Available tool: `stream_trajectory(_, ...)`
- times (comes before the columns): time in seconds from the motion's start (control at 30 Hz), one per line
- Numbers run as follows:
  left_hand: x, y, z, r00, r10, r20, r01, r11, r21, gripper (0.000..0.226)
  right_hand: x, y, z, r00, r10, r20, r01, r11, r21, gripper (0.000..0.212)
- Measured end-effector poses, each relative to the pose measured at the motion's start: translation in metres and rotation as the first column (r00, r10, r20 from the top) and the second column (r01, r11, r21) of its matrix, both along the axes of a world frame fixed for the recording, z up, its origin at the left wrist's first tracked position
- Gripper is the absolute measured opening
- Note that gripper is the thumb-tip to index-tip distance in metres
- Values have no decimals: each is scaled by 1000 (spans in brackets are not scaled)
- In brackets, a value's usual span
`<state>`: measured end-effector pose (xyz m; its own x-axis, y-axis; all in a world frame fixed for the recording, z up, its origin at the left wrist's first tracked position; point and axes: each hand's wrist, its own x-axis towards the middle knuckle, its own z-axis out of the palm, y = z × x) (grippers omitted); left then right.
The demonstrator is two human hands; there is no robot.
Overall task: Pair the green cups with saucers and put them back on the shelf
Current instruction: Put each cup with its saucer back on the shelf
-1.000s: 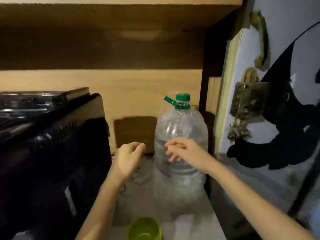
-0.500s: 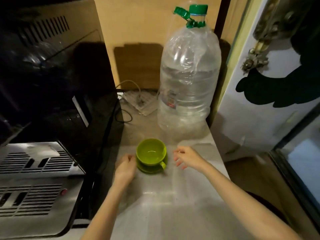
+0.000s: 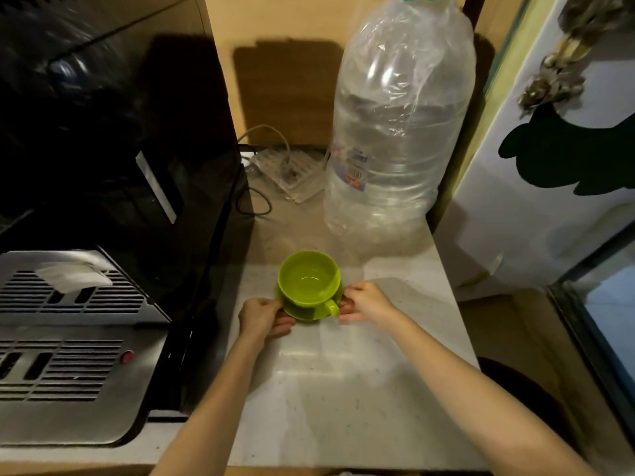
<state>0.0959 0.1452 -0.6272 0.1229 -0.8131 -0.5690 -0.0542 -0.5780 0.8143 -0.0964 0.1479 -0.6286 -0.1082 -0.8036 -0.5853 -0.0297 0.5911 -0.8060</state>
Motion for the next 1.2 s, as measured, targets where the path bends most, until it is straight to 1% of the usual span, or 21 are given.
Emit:
stream_trajectory(0.1,1,-4,1,997,-80,21,79,997,13,11,1,-4,-5,1000,7,-20,-7,1000,-2,7)
stream_trajectory(0.13,2,-5,1,994,-101,31,101,995,12,11,2,-5,-5,999,10,-31,-10,1000,-3,8)
stream_trajectory(0.2,3,-7,-2,991,-126,52,126,992,2,11,3,-9,-9,997,14,-77,-14,1000,3,16)
stream_trajectory(0.33,4,-7,-3,986,-156,58,158,987,-22,12,3,-13,-10,988,25,-156,-24,1000,7,15)
stream_trajectory(0.4,4,-6,-3,985,-163,51,164,986,-31,11,1,-11,-7,991,26,-132,-27,1000,-8,15)
stream_trajectory(0.47,4,-4,-2,988,-155,15,155,987,-29,8,-2,-8,-4,996,26,-91,-29,999,-35,17)
stream_trajectory(0.53,2,-1,0,989,-147,-28,146,989,-30,9,-6,-5,0,998,18,-61,-22,998,-66,19)
stream_trajectory(0.63,-4,-1,9,990,-124,-69,119,990,-78,9,-10,-2,11,999,5,-32,-9,994,-113,19)
stream_trajectory(0.77,-15,-4,33,979,-92,-183,66,988,-141,5,-19,0,40,998,-16,57,25,987,-161,15)
stream_trajectory(0.83,-22,-7,48,973,-82,-216,45,984,-171,5,-25,-1,57,996,-21,87,39,977,-209,16)
stream_trajectory(0.9,-27,-13,68,966,-85,-244,32,976,-213,4,-32,-1,77,995,4,100,23,963,-267,12)
stream_trajectory(1.03,-32,-25,115,954,-152,-259,52,933,-357,9,-44,-7,131,993,15,113,25,938,-347,16)
stream_trajectory(1.13,-36,-31,157,942,-219,-255,81,883,-461,8,-50,-10,174,991,23,133,37,900,-433,6)
stream_trajectory(1.2,-41,-34,187,934,-240,-266,74,856,-512,7,-53,-10,201,987,12,160,68,870,-488,4)
